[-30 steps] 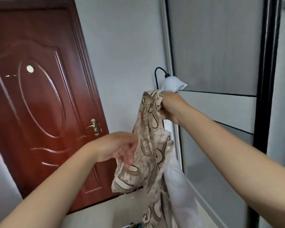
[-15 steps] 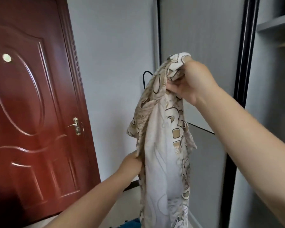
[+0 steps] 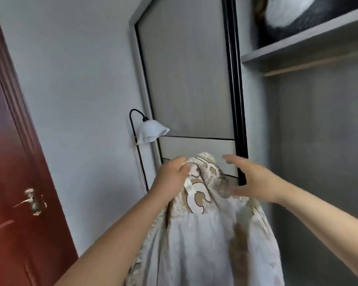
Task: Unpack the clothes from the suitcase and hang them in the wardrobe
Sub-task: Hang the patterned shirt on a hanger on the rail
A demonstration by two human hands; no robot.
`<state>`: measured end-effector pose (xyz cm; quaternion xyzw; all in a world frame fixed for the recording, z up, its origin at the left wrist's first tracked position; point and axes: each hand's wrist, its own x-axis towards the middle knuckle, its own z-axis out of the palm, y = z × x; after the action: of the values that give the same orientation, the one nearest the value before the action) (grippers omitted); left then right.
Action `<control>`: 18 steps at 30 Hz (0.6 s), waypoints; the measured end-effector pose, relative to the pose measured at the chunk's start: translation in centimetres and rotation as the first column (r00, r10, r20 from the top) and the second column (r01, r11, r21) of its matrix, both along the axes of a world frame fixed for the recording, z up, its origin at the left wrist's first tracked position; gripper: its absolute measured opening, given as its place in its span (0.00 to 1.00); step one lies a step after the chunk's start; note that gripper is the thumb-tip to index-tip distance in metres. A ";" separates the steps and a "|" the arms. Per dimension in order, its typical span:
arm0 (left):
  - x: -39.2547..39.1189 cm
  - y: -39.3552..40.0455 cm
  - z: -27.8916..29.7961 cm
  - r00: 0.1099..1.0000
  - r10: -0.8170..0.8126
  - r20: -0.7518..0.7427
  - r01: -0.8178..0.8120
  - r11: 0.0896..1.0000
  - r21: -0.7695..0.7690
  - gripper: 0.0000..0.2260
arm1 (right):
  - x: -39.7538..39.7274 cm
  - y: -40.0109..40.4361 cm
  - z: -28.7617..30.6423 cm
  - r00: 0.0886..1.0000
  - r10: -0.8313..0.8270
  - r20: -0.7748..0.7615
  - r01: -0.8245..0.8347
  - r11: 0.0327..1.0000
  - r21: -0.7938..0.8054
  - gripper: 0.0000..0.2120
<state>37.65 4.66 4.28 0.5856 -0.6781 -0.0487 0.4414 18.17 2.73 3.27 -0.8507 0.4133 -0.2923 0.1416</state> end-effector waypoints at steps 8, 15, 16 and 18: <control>-7.8 -3.0 2.1 0.925 -0.180 0.335 0.183 0.983 0.022 0.16 | -5.1 -2.6 -1.3 0.963 -0.184 0.196 0.185 0.983 0.017 0.17; -15.2 -9.4 4.5 0.708 -0.118 0.696 0.051 0.992 0.116 0.16 | -16.6 -4.4 3.8 0.864 -0.445 -0.235 0.315 0.842 -0.437 0.13; -15.6 -10.1 4.3 0.735 -0.115 0.668 0.042 0.991 0.124 0.17 | -17.7 -4.2 4.8 0.819 -0.502 -0.279 0.331 0.810 -0.483 0.13; -17.7 -12.7 3.3 0.861 -0.169 0.479 0.127 0.985 0.120 0.16 | -21.9 -4.0 6.0 0.756 -0.582 -0.301 0.364 0.755 -0.545 0.12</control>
<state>19.97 -7.99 7.55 0.5432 -0.8076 0.0379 0.2263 -3.74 -1.25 9.23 -0.7654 0.5614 -0.2006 -0.2425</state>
